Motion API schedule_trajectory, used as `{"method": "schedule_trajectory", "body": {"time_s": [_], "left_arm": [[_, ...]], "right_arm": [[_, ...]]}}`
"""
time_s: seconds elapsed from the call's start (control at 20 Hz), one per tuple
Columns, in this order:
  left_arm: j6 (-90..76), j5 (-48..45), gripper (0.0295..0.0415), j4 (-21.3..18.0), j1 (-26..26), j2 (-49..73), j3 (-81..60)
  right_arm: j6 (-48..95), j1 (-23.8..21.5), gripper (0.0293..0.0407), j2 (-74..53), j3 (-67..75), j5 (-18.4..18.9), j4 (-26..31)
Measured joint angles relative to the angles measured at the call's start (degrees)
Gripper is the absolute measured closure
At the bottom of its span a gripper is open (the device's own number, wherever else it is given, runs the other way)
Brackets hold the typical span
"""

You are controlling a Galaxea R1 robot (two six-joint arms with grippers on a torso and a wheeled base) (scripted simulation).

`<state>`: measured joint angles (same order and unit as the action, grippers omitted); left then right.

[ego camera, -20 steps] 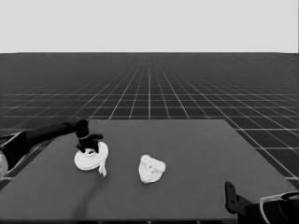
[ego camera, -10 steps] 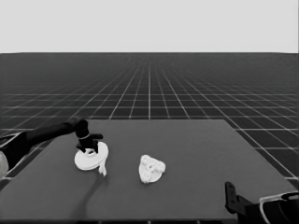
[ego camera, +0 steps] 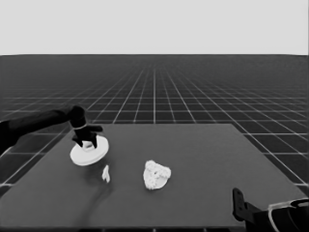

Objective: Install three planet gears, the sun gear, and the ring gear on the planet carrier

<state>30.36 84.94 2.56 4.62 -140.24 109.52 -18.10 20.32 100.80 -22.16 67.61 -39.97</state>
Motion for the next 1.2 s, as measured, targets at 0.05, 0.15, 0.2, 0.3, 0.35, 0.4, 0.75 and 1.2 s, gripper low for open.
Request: {"method": "schedule_trajectory", "body": {"time_s": [0.05, 0.15, 0.2, 0.3, 0.35, 0.4, 0.75, 1.2], "left_arm": [[-0.01, 0.05, 0.0362, -0.03, 0.05, -0.01, 0.01], [27.22, 0.69, 0.0362, 3.4, -0.86, 0.55, -21.53], [42.53, 2.15, 0.0359, 4.93, -1.71, -10.21, -29.27], [49.54, 3.29, 0.0355, 5.61, -2.69, -26.99, -22.38], [49.6, 3.38, 0.0355, 5.69, -2.86, -30.88, -18.86], [49.38, 3.4, 0.0355, 5.74, -2.95, -33.12, -16.43], [47.29, 2.21, 0.0355, 10.11, -7.42, -36.68, -10.33], [46.33, 1.75, 0.0361, 11.13, -8.63, -36.98, -9.61]], "right_arm": [[0.0, 0.0, 0.0315, 0.0, 0.0, 0.0, 0.0], [0.0, 0.0, 0.0315, 0.0, 0.0, 0.0, 0.0], [0.0, 0.0, 0.0315, 0.0, 0.0, 0.0, 0.0], [0.0, 0.0, 0.0315, 0.0, 0.0, 0.0, 0.0], [0.0, 0.0, 0.0315, 0.0, 0.0, 0.0, 0.0], [0.0, 0.0, 0.0315, 0.0, 0.0, 0.0, 0.0], [0.0, 0.0, 0.0315, 0.0, 0.0, 0.0, 0.0], [0.0, 0.0, 0.0315, 0.0, 0.0, 0.0, 0.0]]}}
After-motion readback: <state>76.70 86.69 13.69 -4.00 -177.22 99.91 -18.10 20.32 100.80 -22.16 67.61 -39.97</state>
